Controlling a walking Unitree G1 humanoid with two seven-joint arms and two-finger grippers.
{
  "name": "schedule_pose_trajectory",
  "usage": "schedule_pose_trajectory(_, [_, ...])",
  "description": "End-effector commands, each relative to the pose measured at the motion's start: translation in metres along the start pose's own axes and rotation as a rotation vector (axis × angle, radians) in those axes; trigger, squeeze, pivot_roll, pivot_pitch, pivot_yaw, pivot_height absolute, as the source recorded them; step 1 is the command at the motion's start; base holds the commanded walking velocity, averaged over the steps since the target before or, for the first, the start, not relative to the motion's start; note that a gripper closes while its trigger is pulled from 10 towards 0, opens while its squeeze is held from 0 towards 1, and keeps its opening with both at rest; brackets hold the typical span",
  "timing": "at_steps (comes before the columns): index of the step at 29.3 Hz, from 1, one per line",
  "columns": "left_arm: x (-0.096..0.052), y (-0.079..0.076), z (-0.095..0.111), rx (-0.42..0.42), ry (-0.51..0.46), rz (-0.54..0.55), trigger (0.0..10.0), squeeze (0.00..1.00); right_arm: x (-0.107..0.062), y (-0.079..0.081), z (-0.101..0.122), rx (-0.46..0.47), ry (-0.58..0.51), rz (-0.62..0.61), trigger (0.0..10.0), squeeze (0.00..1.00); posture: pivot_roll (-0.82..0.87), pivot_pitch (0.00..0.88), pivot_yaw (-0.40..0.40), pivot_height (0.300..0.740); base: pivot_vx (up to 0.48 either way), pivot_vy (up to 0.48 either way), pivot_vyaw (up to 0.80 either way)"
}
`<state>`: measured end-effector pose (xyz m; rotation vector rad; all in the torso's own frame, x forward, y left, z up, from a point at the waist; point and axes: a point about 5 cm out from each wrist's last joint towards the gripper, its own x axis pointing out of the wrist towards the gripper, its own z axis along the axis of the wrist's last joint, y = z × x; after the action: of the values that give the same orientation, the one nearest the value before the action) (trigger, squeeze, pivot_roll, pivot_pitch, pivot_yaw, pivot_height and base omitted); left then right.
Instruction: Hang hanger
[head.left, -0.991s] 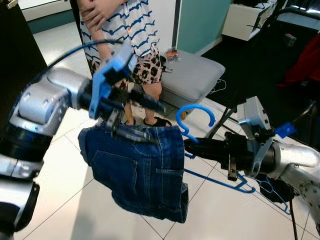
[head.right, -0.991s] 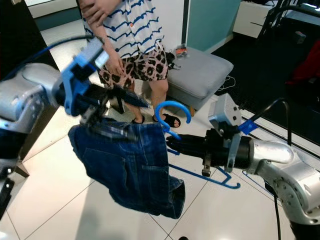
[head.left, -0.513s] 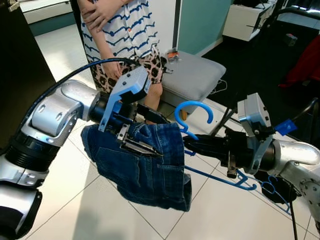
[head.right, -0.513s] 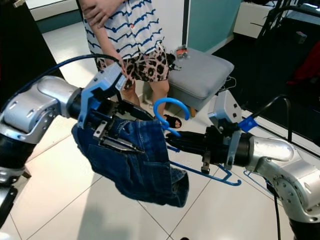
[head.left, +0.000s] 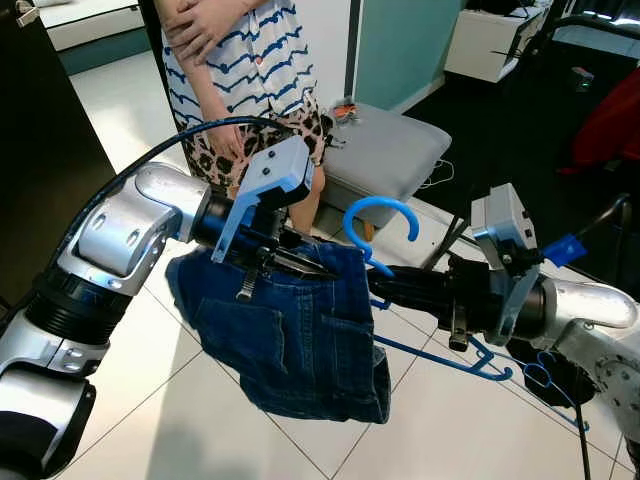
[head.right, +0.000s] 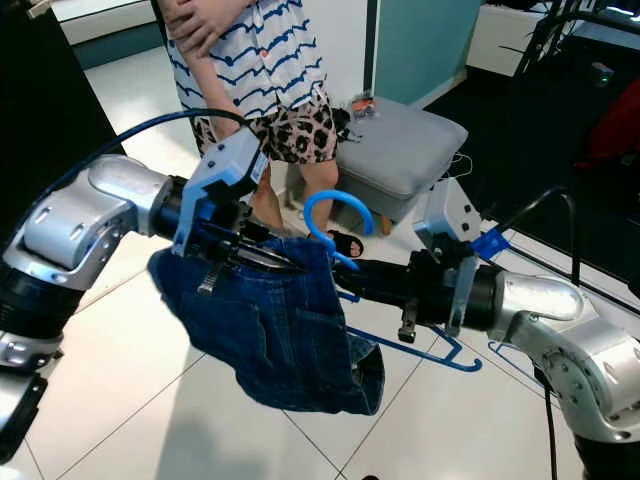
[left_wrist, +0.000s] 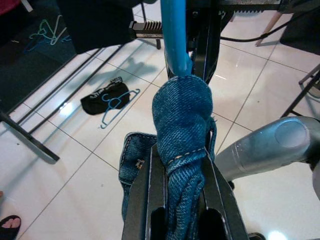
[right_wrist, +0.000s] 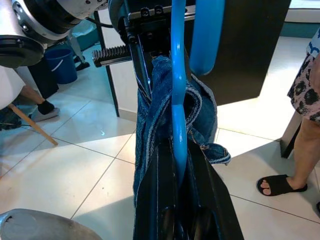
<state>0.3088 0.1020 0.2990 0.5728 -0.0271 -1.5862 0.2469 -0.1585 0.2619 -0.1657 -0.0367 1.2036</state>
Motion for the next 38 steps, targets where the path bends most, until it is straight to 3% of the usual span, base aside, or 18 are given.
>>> schedule_pose_trajectory(1, [0.014,-0.004,-0.015,-0.057,0.025,-0.03,0.0,0.0,0.006,0.007,0.024,-0.097,-0.103,0.058,10.0,0.0,0.01,0.12,0.056,0.74,0.0,0.0,0.0])
schedule_pose_trajectory(11, [0.016,-0.004,-0.014,-0.058,-0.004,-0.032,0.0,0.0,0.009,-0.001,0.022,-0.073,-0.123,-0.018,10.0,0.0,0.01,0.119,0.054,0.74,0.0,0.0,0.0])
schedule_pose_trajectory(12, [0.015,-0.003,-0.013,-0.061,-0.016,-0.026,0.0,0.0,0.009,-0.002,0.021,-0.062,-0.126,-0.024,10.0,0.75,0.01,0.119,0.054,0.74,0.0,0.0,0.0])
schedule_pose_trajectory(13, [0.015,-0.003,-0.013,-0.061,-0.016,-0.026,0.0,0.0,0.009,-0.002,0.021,-0.062,-0.126,-0.024,10.0,0.75,0.01,0.119,0.054,0.74,0.0,0.0,0.0])
schedule_pose_trajectory(14, [0.013,-0.001,-0.012,-0.062,-0.022,-0.02,0.0,0.0,0.007,-0.002,0.018,-0.056,-0.118,-0.027,10.0,1.0,0.01,0.117,0.052,0.74,0.0,0.0,0.0])
schedule_pose_trajectory(21, [0.005,0.003,-0.015,-0.059,-0.021,0.008,0.0,0.0,-0.02,-0.007,0.012,-0.049,-0.07,-0.112,10.0,1.0,0.0,0.116,0.05,0.74,0.0,0.0,0.0])
schedule_pose_trajectory(23, [-0.001,0.008,-0.018,-0.056,-0.011,0.053,0.0,0.0,-0.049,-0.01,0.01,-0.048,-0.033,-0.205,10.0,1.0,0.0,0.117,0.047,0.74,0.0,0.0,0.0])
schedule_pose_trajectory(24, [-0.001,0.008,-0.018,-0.056,-0.011,0.053,0.0,0.0,-0.049,-0.01,0.01,-0.048,-0.033,-0.205,10.0,1.0,0.0,0.117,0.047,0.74,0.0,0.0,0.0])
schedule_pose_trajectory(26, [-0.009,0.011,-0.019,-0.051,-0.018,0.098,0.0,0.0,-0.08,-0.011,0.008,-0.041,-0.011,-0.33,10.0,1.0,-0.01,0.122,0.044,0.74,0.0,0.0,0.0])
schedule_pose_trajectory(27, [-0.009,0.011,-0.019,-0.051,-0.018,0.098,0.0,0.0,-0.08,-0.011,0.008,-0.041,-0.011,-0.33,10.0,1.0,-0.01,0.122,0.044,0.74,0.0,0.0,0.0])
schedule_pose_trajectory(29, [-0.016,0.016,-0.016,-0.04,-0.047,0.148,0.0,0.0,-0.107,-0.006,0.003,-0.01,-0.016,-0.437,10.0,1.0,-0.01,0.128,0.041,0.74,0.0,0.0,0.0])
schedule_pose_trajectory(30, [-0.016,0.016,-0.016,-0.04,-0.047,0.148,0.0,0.0,-0.107,-0.006,0.003,-0.01,-0.016,-0.437,10.0,1.0,-0.01,0.128,0.041,0.74,0.0,0.0,0.0])
schedule_pose_trajectory(31, [-0.021,0.02,-0.008,-0.018,-0.093,0.19,0.0,0.0,-0.121,0.0,-0.004,0.04,-0.051,-0.495,10.0,1.0,-0.02,0.133,0.042,0.74,0.0,0.0,0.0])
schedule_pose_trajectory(32, [-0.021,0.02,-0.008,-0.018,-0.093,0.19,0.0,0.0,-0.121,0.0,-0.004,0.04,-0.051,-0.495,10.0,1.0,-0.02,0.133,0.042,0.74,0.0,0.0,0.0])
schedule_pose_trajectory(34, [-0.029,0.027,0.005,0.022,-0.175,0.255,0.0,0.0,-0.134,0.013,-0.022,0.138,-0.1,-0.547,10.0,1.0,-0.02,0.136,0.044,0.74,0.0,0.0,0.0])
schedule_pose_trajectory(35, [-0.029,0.027,0.005,0.022,-0.175,0.255,0.0,0.0,-0.134,0.013,-0.022,0.138,-0.1,-0.547,10.0,1.0,-0.02,0.136,0.044,0.74,0.0,0.0,0.0])
schedule_pose_trajectory(37, [-0.036,0.033,0.026,0.073,-0.289,0.301,0.0,0.0,-0.133,0.028,-0.051,0.282,-0.15,-0.572,10.0,1.0,-0.02,0.14,0.044,0.74,0.0,0.0,0.0])
schedule_pose_trajectory(38, [-0.036,0.033,0.026,0.073,-0.289,0.301,0.0,0.0,-0.133,0.028,-0.051,0.282,-0.15,-0.572,10.0,1.0,-0.02,0.14,0.044,0.74,0.0,0.0,0.0])
